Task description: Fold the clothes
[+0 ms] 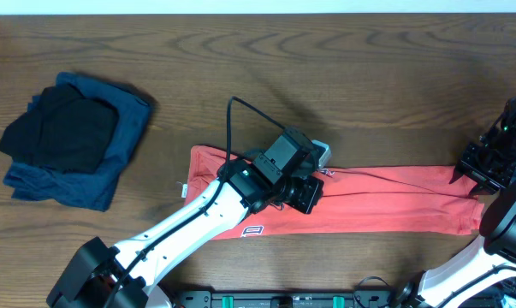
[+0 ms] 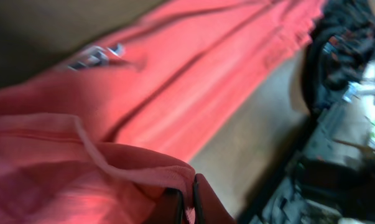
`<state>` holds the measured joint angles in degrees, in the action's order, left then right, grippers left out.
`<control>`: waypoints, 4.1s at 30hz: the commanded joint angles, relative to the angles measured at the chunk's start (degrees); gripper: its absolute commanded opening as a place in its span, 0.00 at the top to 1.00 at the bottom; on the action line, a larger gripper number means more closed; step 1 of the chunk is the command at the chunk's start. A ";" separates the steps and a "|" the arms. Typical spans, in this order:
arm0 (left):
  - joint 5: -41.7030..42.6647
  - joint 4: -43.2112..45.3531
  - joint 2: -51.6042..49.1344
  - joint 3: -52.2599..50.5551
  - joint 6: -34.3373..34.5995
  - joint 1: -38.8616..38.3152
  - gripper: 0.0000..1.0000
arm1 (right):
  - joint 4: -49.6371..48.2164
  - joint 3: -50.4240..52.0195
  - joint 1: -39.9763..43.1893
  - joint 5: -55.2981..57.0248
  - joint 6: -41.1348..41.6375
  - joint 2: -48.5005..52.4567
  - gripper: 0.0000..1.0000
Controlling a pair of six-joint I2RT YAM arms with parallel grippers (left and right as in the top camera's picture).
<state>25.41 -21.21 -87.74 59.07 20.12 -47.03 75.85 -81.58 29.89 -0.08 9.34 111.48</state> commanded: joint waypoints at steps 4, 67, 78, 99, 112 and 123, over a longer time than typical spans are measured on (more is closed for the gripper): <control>-11.74 2.12 -1.79 0.74 0.50 0.17 0.90 | 0.33 -0.70 0.31 -0.17 -0.87 -0.26 0.55; -16.04 -28.65 -2.80 -6.99 12.81 40.52 0.94 | 0.02 -0.70 0.20 -0.17 -0.87 -0.26 0.55; -16.06 -24.90 -2.64 -9.11 11.76 40.61 0.87 | 0.66 -0.07 0.20 -0.20 -1.84 -0.26 0.48; -8.66 -32.54 6.10 -1.36 6.47 35.54 0.65 | -13.79 12.74 0.11 2.91 -9.86 -0.26 0.47; -7.78 -26.58 6.08 -5.99 2.82 17.20 0.67 | -8.33 5.29 0.09 1.09 -9.57 -2.51 0.48; -5.25 -13.27 3.26 -7.98 10.56 5.57 0.62 | -7.91 3.72 0.09 1.05 -9.14 -10.56 0.47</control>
<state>19.59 -36.51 -82.30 51.88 26.52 -39.97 67.90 -76.97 29.87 0.86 0.51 102.19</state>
